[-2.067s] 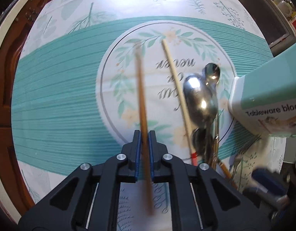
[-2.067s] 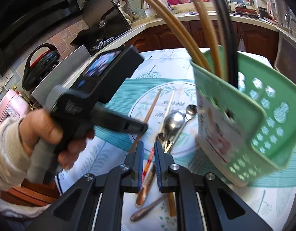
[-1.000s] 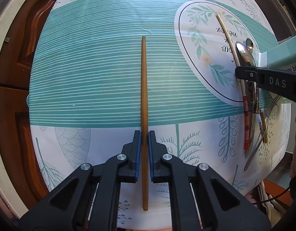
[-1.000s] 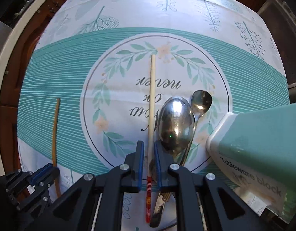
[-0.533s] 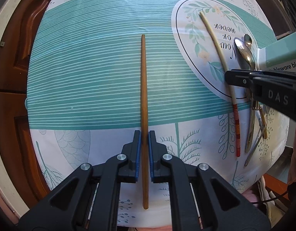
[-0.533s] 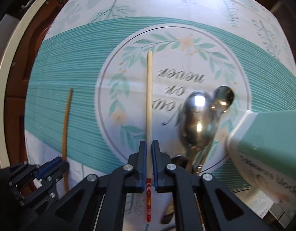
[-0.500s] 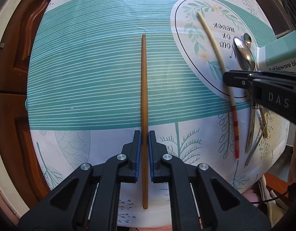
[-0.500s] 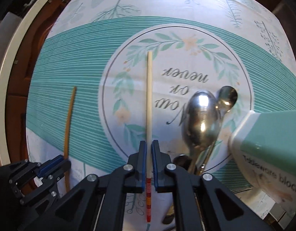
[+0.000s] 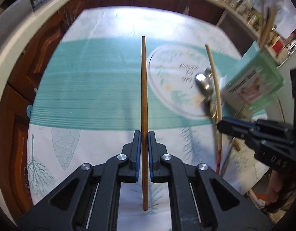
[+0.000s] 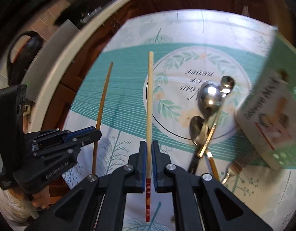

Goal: Organize utensils
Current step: 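Lift both chopsticks and drop them into the green holder with both grippers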

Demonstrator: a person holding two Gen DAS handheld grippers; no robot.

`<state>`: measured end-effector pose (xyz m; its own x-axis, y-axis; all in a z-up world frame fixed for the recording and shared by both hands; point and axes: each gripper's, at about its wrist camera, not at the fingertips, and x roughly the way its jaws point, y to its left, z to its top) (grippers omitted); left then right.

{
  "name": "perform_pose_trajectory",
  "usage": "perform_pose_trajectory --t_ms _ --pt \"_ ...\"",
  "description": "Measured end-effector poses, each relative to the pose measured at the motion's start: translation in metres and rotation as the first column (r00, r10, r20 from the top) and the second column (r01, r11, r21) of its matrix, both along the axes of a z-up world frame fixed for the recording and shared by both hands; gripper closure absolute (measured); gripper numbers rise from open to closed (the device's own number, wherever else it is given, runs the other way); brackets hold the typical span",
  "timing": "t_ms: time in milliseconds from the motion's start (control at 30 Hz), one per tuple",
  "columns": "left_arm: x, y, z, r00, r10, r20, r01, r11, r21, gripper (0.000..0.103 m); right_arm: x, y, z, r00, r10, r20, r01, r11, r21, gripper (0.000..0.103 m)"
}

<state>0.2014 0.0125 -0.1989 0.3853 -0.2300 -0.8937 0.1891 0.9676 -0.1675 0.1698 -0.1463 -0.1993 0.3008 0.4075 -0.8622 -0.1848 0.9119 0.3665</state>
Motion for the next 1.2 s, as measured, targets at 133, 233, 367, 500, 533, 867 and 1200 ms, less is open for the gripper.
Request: perform_pose_trajectory --t_ms 133,233,367,500,533,867,1200 --pt "-0.022 -0.016 0.035 0.987 -0.019 0.157 0.026 0.999 -0.039 0.099 -0.029 -0.032 0.026 0.987 -0.049 0.154 0.036 0.996 0.085 0.098" --pt "-0.04 -0.039 0.068 0.956 -0.056 0.288 0.077 0.995 -0.062 0.099 -0.05 -0.051 0.053 0.954 -0.09 0.286 0.054 0.99 0.13 0.098" --pt "-0.064 -0.075 0.116 0.885 -0.109 0.453 0.172 0.98 -0.1 0.099 -0.065 -0.068 0.086 0.891 -0.128 0.435 0.075 0.988 0.136 0.098" --pt "-0.071 -0.117 0.161 0.806 -0.151 0.573 0.265 0.957 -0.121 0.099 -0.073 -0.091 0.119 0.805 -0.185 0.564 0.117 0.981 0.156 0.098" --pt "-0.071 -0.127 0.169 0.795 -0.157 0.586 0.279 0.953 -0.123 0.099 -0.073 -0.096 0.125 0.782 -0.197 0.591 0.13 0.979 0.155 0.098" --pt "0.021 -0.198 0.2 0.789 -0.057 0.612 0.282 0.918 -0.279 0.099 -0.033 -0.153 0.162 0.602 -0.253 0.758 0.233 0.963 0.136 0.098" --pt "0.062 -0.228 0.15 0.777 -0.059 0.626 0.241 0.948 -0.209 0.098 -0.001 -0.166 0.128 0.601 -0.233 0.765 0.224 0.967 0.118 0.098"
